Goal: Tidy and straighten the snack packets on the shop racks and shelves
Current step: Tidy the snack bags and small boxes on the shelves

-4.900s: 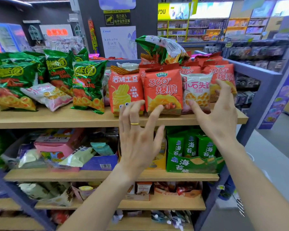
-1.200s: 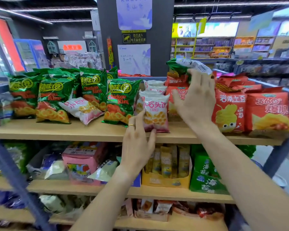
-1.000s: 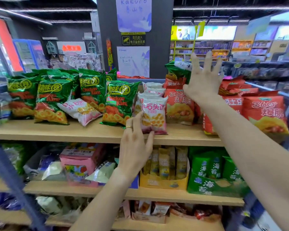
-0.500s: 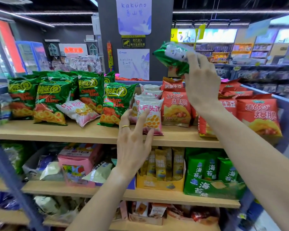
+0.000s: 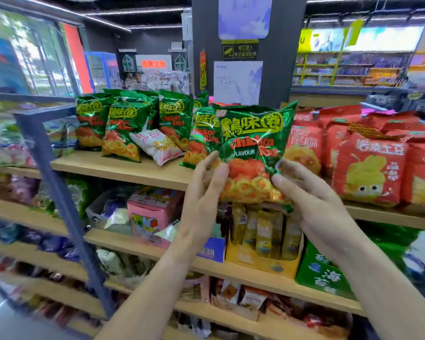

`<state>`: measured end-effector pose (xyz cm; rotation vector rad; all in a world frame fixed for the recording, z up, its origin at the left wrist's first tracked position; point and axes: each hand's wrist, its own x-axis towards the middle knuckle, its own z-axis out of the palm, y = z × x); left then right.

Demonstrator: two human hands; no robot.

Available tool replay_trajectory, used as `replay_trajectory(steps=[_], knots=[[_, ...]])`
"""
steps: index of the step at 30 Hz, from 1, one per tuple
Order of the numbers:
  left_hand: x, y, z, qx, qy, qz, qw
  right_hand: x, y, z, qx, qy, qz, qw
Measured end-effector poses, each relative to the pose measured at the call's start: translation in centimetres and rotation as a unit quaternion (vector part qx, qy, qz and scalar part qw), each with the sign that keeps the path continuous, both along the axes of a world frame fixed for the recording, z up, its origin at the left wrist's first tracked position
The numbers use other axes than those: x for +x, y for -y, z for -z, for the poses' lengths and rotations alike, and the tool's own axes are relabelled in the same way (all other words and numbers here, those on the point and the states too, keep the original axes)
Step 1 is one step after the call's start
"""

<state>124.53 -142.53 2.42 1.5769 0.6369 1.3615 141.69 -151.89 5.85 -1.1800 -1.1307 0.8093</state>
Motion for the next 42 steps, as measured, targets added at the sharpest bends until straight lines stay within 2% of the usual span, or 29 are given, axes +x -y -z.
replay_trajectory(steps=[2,4,7,13,17,18,19,20,22,25,28,30,32,37,39,42], knots=[[-1.4,-0.3,0.4,-0.020,0.000,-0.013,1.000,-1.2,-0.9,0.7,-0.022,-0.031,-0.029,0.999],[-3.2,-0.7,1.2,-0.008,-0.012,-0.033,0.999,-3.2,-1.8,1.3,-0.024,-0.014,-0.044,0.999],[-6.1,-1.8,2.2,-0.030,-0.011,-0.033,0.999,-6.3,-4.0,2.3,-0.007,0.083,0.015,0.996],[-13.9,-7.7,1.6,-0.051,0.026,-0.033,0.998,-14.0,-10.5,2.6,0.019,0.113,0.044,0.992],[-19.3,-13.3,1.1,-0.034,0.017,-0.089,0.995,-19.4,-15.2,0.9,0.055,0.077,0.084,0.992],[-20.3,-14.5,0.9,-0.034,0.020,-0.099,0.994,-19.9,-16.8,0.4,0.081,0.111,0.134,0.981],[-21.2,-15.5,0.6,-0.033,0.020,-0.102,0.994,-20.3,-18.4,0.0,0.091,0.196,0.195,0.957],[-21.9,-16.2,0.4,-0.029,0.016,-0.103,0.994,-20.6,-19.9,-0.3,0.087,0.296,0.243,0.920],[-22.9,-17.2,0.1,-0.018,0.012,-0.096,0.995,-21.1,-23.0,-0.2,0.037,0.470,0.277,0.837],[-23.5,-17.9,-0.2,-0.011,0.003,-0.085,0.996,-22.0,-25.8,0.1,-0.067,0.571,0.262,0.775],[-24.0,-18.6,-0.1,-0.021,-0.002,-0.083,0.996,-22.1,-27.3,1.0,-0.089,0.607,0.272,0.741],[-24.2,-18.9,-0.1,-0.022,-0.004,-0.089,0.996,-21.8,-27.7,1.8,-0.066,0.595,0.295,0.745],[-24.3,-19.2,-0.1,-0.023,-0.001,-0.095,0.995,-21.4,-27.7,2.8,-0.031,0.555,0.315,0.769],[-23.7,-19.9,0.0,-0.019,-0.016,-0.102,0.994,-21.2,-25.1,3.5,0.063,0.368,0.304,0.876],[-23.2,-20.0,-0.4,-0.011,-0.029,-0.111,0.993,-21.6,-23.0,2.8,0.094,0.289,0.291,0.907],[-21.6,-20.1,-1.2,0.020,-0.056,-0.119,0.991,-21.6,-19.1,2.4,0.127,0.211,0.319,0.915]])
